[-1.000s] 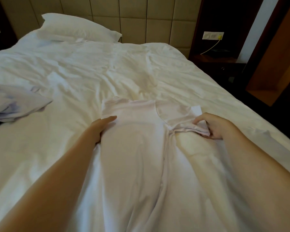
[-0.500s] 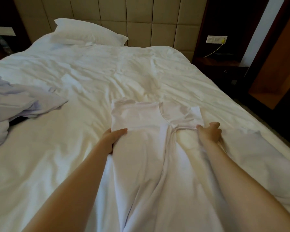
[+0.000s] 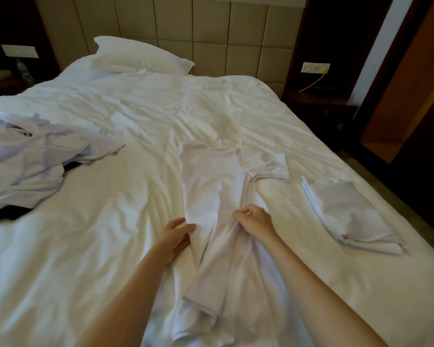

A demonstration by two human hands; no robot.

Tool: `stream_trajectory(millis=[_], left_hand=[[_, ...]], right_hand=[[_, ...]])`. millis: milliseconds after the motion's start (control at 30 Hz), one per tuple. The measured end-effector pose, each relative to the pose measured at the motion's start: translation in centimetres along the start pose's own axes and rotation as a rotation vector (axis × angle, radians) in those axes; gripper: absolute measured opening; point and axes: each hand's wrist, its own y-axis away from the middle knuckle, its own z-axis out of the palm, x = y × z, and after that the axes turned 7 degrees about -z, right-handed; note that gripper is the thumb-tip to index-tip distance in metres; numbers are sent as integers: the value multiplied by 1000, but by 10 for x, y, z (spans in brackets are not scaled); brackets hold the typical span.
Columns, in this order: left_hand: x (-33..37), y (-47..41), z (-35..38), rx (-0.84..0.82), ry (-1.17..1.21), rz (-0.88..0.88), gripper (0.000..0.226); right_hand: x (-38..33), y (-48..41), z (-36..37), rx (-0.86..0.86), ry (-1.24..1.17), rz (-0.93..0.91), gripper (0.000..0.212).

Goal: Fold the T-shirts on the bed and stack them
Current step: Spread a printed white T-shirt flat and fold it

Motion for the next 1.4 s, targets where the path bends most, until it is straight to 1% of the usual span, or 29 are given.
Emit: stream_trajectory(millis=[67, 133, 167, 233, 267, 300, 367, 400, 467, 533, 600, 700, 767, 867, 900, 933, 967, 1000, 1067, 1100, 1167, 1233, 1300, 1333, 1367, 1400], left_hand=[[-15, 17, -1, 50, -31, 11, 38], [-31, 35, -3, 129, -90, 48, 33], [-39, 45, -5, 175, -132, 84, 32], [-48, 65, -5, 250, -294, 180, 34], [-50, 76, -4, 273, -422, 227, 29], [-51, 87, -2, 268, -547, 270, 23], [-56, 103, 3, 204, -728, 328, 17], [-58, 108, 5, 177, -796, 347, 15], [-63, 117, 6, 158, -882, 387, 11], [-65, 125, 7, 144, -925, 413, 14], [-65, 133, 9, 110, -933, 411, 20], [-68, 143, 12, 41, -981, 401, 36], [-71, 148, 12, 0, -1022, 389, 49], [-80, 152, 6, -82, -920, 330, 74], [-83, 154, 4, -96, -923, 325, 84], [-89, 156, 3, -88, -956, 334, 92], [-94, 158, 3, -56, -977, 364, 95], [-100, 159, 4, -7, -960, 401, 94], [-109, 161, 11, 111, -879, 486, 85], [-112, 164, 16, 171, -895, 541, 81], [-119, 166, 22, 251, -1058, 646, 81], [-128, 163, 24, 261, -1160, 719, 73], [-132, 162, 21, 228, -1117, 797, 53], [-134, 162, 17, 206, -1092, 888, 46], [-135, 162, 15, 194, -1067, 1009, 46], [-137, 162, 12, 223, -1046, 1126, 47]], right_hand=[[2, 17, 11, -101, 28, 94, 24], [2, 31, 17, -114, 118, 129, 32], [3, 36, 19, -109, 143, 130, 29], [3, 47, 19, -104, 124, 135, 7], [3, 51, 17, -97, 74, 151, 7], [5, 55, 15, -80, -7, 170, 14], [10, 62, 7, 4, -213, 177, 26], [15, 64, 2, 74, -318, 166, 30], [26, 73, -11, 212, -522, 187, 30], [43, 81, -22, 303, -611, 276, 25], [55, 85, -29, 361, -550, 324, 25], [54, 93, -35, 363, -375, 279, 22], [52, 100, -38, 280, -287, 272, 17], [54, 110, -41, 31, -139, 335, 28], [57, 112, -42, -23, -115, 365, 34], [58, 114, -44, -31, -113, 378, 36], [60, 116, -46, 6, -128, 373, 36], [63, 118, -50, 66, -151, 354, 34], [68, 123, -57, 193, -212, 337, 29], [70, 126, -60, 229, -211, 333, 28], [78, 132, -61, 250, -159, 319, 25], [83, 137, -62, 252, -131, 314, 23], [87, 140, -63, 257, -110, 304, 20], [87, 141, -64, 258, -94, 303, 19], [88, 141, -66, 259, -86, 301, 18], [89, 142, -67, 260, -80, 300, 18]])
